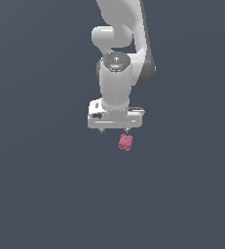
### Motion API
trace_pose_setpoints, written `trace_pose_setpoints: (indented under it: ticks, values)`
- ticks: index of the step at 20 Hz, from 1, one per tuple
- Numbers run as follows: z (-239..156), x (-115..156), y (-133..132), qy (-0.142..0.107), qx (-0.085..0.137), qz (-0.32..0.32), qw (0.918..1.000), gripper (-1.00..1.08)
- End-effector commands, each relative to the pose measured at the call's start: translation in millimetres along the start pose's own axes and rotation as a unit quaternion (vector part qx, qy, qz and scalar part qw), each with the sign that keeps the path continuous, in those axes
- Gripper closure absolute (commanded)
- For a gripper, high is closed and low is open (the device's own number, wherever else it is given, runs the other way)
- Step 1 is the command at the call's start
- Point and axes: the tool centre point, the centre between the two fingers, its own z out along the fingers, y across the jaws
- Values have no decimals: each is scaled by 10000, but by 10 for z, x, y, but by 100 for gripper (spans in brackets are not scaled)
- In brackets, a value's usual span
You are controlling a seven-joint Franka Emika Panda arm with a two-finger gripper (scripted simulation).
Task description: Pick up the object and move it to a goal position.
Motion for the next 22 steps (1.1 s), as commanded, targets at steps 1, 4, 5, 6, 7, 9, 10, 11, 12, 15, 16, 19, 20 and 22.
trace_pose_setpoints:
  ticks: [1, 4, 5, 6, 7, 9, 10, 11, 12, 15, 16, 19, 20, 22]
  values:
    - [0, 0, 0, 0, 0, 0, 10000, -92]
    - [19, -4, 29, -34, 16, 40, 10000, -92]
    - [32, -7, 51, -59, 28, 69, 10000, -92]
    - [48, -11, 79, -90, 43, 102, 9999, -92]
    - [60, -14, 105, -118, 57, 130, 9998, -92]
    - [69, -17, 138, -150, 74, 154, 9997, -92]
    - [68, -18, 146, -155, 76, 155, 9997, -92]
    - [67, -17, 146, -155, 77, 151, 9997, -92]
    - [66, -17, 144, -152, 75, 150, 9997, -92]
    - [82, -19, 122, -144, 70, 173, 9997, -92]
    - [94, -21, 111, -142, 68, 192, 9997, -92]
    - [149, -31, 66, -137, 63, 277, 9995, -92]
    - [172, -36, 46, -134, 60, 313, 9994, -92]
    - [226, -47, -3, -125, 53, 397, 9991, -92]
